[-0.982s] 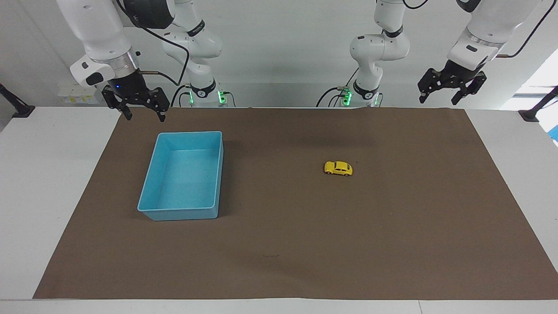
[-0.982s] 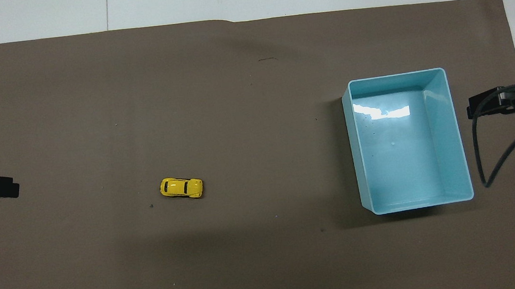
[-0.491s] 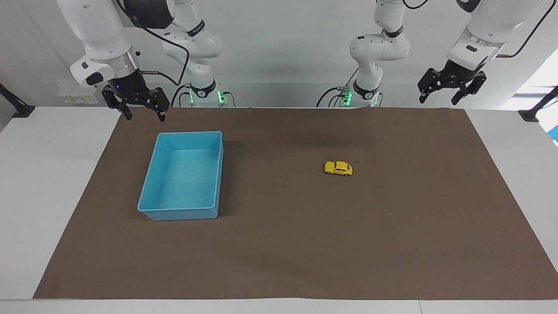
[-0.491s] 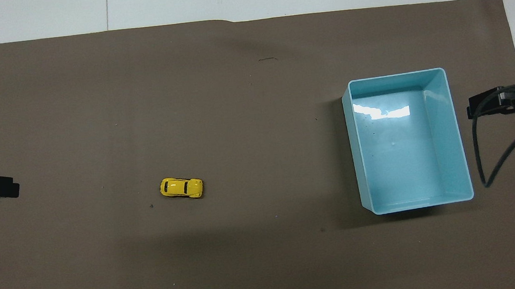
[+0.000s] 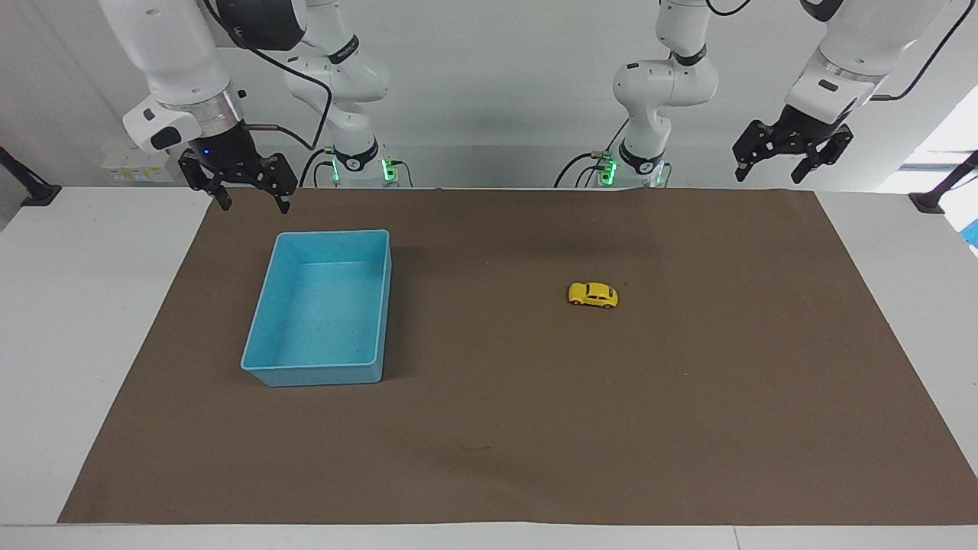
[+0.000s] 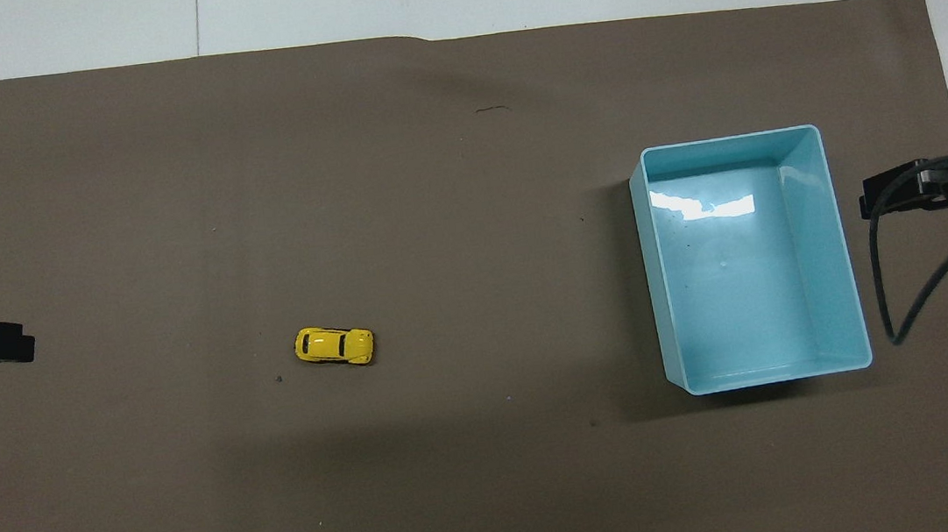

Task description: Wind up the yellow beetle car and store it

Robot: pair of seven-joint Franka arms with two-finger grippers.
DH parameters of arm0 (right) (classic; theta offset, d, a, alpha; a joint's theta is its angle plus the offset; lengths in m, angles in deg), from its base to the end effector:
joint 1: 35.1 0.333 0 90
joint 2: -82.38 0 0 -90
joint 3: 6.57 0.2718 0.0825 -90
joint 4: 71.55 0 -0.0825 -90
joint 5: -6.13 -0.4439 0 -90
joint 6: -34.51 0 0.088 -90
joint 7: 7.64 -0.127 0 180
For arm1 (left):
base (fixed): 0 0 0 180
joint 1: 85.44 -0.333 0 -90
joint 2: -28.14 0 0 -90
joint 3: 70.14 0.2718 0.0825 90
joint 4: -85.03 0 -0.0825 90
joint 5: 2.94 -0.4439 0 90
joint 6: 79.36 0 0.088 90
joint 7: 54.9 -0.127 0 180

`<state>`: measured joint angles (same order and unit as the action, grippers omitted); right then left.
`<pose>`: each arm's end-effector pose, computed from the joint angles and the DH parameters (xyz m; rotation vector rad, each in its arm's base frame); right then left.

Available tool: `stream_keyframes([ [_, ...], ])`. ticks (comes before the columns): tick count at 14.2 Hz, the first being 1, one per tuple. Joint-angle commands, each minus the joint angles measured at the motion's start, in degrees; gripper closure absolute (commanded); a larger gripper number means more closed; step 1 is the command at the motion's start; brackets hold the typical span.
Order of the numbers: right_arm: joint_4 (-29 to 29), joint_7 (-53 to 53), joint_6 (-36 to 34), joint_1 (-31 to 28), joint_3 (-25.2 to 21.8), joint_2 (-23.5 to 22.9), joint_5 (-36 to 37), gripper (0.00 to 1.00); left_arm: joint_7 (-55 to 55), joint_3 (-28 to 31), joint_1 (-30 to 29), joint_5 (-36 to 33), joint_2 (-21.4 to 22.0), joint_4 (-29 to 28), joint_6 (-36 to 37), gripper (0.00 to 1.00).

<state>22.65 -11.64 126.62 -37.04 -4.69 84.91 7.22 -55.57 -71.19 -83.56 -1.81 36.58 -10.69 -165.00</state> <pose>0.6055 -0.0027 0.5514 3.1195 -0.1096 0.0130 0.5646 -0.0321 0.5880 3.1232 -0.0997 -0.0453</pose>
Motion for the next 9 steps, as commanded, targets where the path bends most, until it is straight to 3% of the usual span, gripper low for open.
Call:
stream_keyframes([
  [1, 1.1, 1.5, -0.1, -0.8, 0.3, 1.2, -0.7, 0.00, 4.7, -0.1, 0.0, 0.5, 0.5, -1.0, 0.2, 0.00],
  [9, 1.1, 1.5, -0.1, -0.8, 0.3, 1.2, -0.7, 0.00, 29.9, -0.3, 0.7, 0.5, -0.8, -2.1, -0.4, 0.00],
])
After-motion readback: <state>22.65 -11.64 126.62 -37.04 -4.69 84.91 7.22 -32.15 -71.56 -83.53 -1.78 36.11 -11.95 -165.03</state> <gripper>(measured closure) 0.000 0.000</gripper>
